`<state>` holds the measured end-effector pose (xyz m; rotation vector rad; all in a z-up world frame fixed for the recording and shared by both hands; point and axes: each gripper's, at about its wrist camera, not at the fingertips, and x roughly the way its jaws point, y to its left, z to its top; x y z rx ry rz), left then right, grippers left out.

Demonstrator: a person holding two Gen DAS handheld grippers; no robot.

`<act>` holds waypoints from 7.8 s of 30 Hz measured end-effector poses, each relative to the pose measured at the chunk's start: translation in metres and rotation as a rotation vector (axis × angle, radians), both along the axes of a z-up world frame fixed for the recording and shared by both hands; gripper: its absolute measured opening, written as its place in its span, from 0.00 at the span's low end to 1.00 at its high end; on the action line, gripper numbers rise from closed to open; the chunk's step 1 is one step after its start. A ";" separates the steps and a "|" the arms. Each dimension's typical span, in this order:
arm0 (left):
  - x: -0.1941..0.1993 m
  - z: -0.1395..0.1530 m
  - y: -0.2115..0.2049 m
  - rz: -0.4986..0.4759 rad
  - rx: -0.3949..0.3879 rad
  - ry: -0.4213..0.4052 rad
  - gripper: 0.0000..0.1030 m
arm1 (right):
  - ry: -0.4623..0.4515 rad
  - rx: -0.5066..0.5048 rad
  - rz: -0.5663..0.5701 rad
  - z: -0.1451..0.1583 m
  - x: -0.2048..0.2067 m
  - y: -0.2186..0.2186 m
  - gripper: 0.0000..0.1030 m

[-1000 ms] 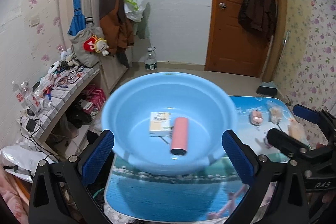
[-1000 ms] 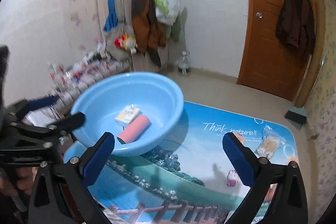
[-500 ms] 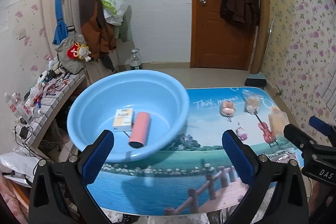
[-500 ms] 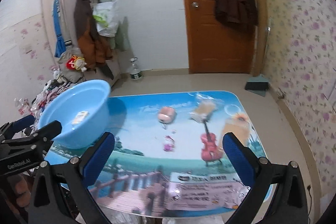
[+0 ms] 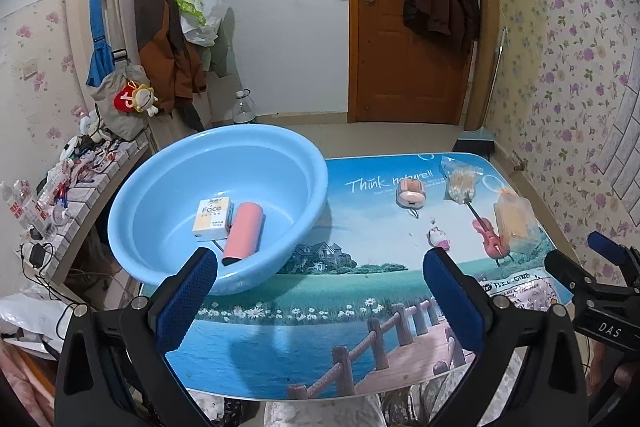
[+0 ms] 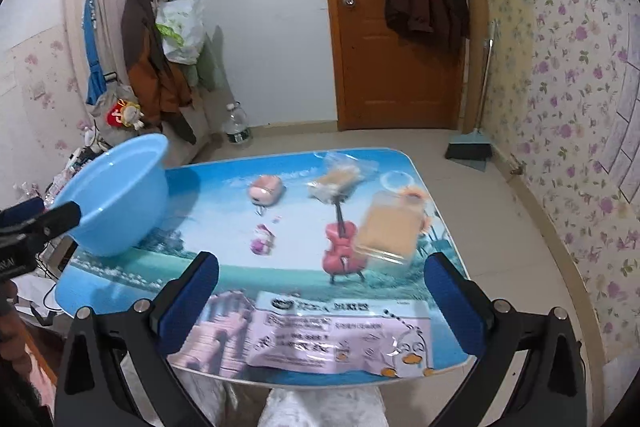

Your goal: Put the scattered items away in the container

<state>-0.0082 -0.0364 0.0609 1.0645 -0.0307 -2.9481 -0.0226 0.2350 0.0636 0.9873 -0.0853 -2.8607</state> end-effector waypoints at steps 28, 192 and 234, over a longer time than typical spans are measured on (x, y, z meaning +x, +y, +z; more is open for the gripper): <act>-0.003 -0.054 0.042 -0.107 -0.003 -0.106 1.00 | -0.047 -0.060 -0.056 -0.041 0.019 0.047 1.00; 0.060 -0.107 0.164 -0.547 -0.254 -0.039 1.00 | -0.333 -0.576 -0.009 -0.127 0.027 0.092 0.58; 0.101 -0.148 0.221 -0.717 -0.486 0.132 0.57 | -0.306 -0.755 0.109 -0.109 0.034 0.085 0.14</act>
